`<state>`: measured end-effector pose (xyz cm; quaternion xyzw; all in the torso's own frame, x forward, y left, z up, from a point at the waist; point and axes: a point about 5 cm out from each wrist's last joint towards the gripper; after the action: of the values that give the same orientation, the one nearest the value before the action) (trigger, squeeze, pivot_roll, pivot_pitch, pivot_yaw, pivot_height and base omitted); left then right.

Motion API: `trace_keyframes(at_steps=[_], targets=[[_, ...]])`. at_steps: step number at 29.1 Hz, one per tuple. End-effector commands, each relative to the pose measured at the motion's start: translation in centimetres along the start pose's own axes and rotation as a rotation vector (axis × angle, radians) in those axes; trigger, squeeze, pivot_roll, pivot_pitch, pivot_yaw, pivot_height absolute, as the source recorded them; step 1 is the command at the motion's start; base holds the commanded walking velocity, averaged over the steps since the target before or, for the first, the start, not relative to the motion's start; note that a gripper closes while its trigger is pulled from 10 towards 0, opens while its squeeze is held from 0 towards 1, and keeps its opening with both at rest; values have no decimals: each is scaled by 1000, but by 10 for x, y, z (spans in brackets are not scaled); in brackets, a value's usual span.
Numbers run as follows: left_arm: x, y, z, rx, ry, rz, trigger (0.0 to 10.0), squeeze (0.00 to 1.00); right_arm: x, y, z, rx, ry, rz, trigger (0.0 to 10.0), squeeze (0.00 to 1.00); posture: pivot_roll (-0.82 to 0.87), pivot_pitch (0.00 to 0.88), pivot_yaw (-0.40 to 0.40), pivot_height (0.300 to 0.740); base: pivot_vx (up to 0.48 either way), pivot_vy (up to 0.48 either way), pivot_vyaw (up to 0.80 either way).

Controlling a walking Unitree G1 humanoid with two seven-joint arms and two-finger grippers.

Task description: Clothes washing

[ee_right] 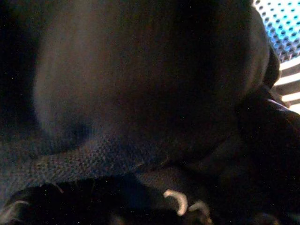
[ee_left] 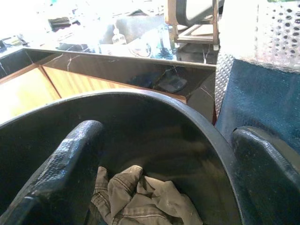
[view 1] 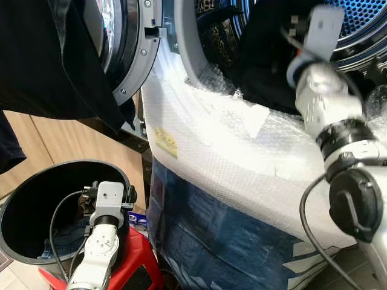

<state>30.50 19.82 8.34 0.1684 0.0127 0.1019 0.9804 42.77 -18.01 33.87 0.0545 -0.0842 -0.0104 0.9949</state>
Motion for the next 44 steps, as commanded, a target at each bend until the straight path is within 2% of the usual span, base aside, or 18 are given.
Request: trace_keyframes(at_steps=[1,5,7,11,16,18,20,24,25,27,31,34,38,39,41,42,43,44], targets=[[-3,-2,0,21,-8,-10,10000,0,-2,-10,18,16,-76,13,10000,1000,28,0,-69,740,0,0,0],[-4,-1,-1,21,-7,-6,10000,0,-7,-15,23,39,-129,41,10000,1000,26,0,-72,740,0,0,0],[-4,0,-1,23,-6,-5,10000,0,-12,-13,30,105,-177,89,10000,1000,10,0,-63,740,0,0,0],[-5,0,-2,22,-3,-6,10000,0,-19,-9,49,93,-255,139,10000,1000,7,0,-62,740,0,0,0],[0,-7,2,18,-9,-24,10000,0,-21,-36,102,-5,-403,-79,10000,1000,-12,0,-64,740,0,0,0],[0,-7,3,11,-11,-18,10000,0,-26,-40,113,32,-453,-107,10000,1000,-2,0,-71,740,0,0,0],[1,-7,3,11,-12,-15,10000,0,-28,-40,113,18,-457,-103,10000,1000,3,0,-78,740,0,0,0],[1,-5,3,13,-11,-10,10000,0,-27,-31,88,-24,-369,-43,10000,976,5,0,-80,740,0,0,0],[1,-4,3,12,-11,-6,10000,0,-26,-27,61,-28,-286,-3,10000,0,7,0,-85,740,0,0,0],[0,-4,3,12,-11,-5,10000,0,-26,-27,49,-22,-256,-17,10000,0,7,0,-85,740,0,0,0],[-1,-4,0,13,1,-7,10000,0,-33,-3,17,-55,-141,166,10000,0,-3,0,-79,740,0,0,0],[1,-4,2,11,-7,-5,10000,0,-41,11,19,-131,-162,268,10000,0,9,0,-85,740,0,0,0],[2,-3,4,9,-11,4,10000,0,-46,8,27,-142,-167,284,10000,0,15,0,-90,740,0,0,0],[2,-2,4,7,-13,8,10000,0,-53,7,31,-191,-178,342,10000,471,13,0,-92,740,0,0,0],[1,-2,4,7,-13,9,10000,0,-60,8,33,-231,-185,395,10000,471,13,0,-92,740,0,0,0],[1,-1,3,8,-12,9,10000,0,-63,6,35,-248,-196,410,10000,910,10,0,-91,740,0,0,0],[0,-1,3,10,-12,9,10000,0,-71,0,41,-301,-214,425,10000,1000,9,0,-91,740,0,0,0],[0,0,3,11,-11,8,10000,0,-74,-3,44,-326,-221,427,10000,1000,9,0,-91,740,0,0,0]])
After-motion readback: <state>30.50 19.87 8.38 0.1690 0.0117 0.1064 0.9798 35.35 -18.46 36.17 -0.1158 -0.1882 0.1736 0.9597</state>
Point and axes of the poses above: a point about 5 cm out from each wrist's last joint towards the gripper, its own x axis pointing out of the wrist towards the gripper, its own z axis along the axis of the wrist's last joint, y = z × x, and after that the axes turned 5 degrees about x, right-handed
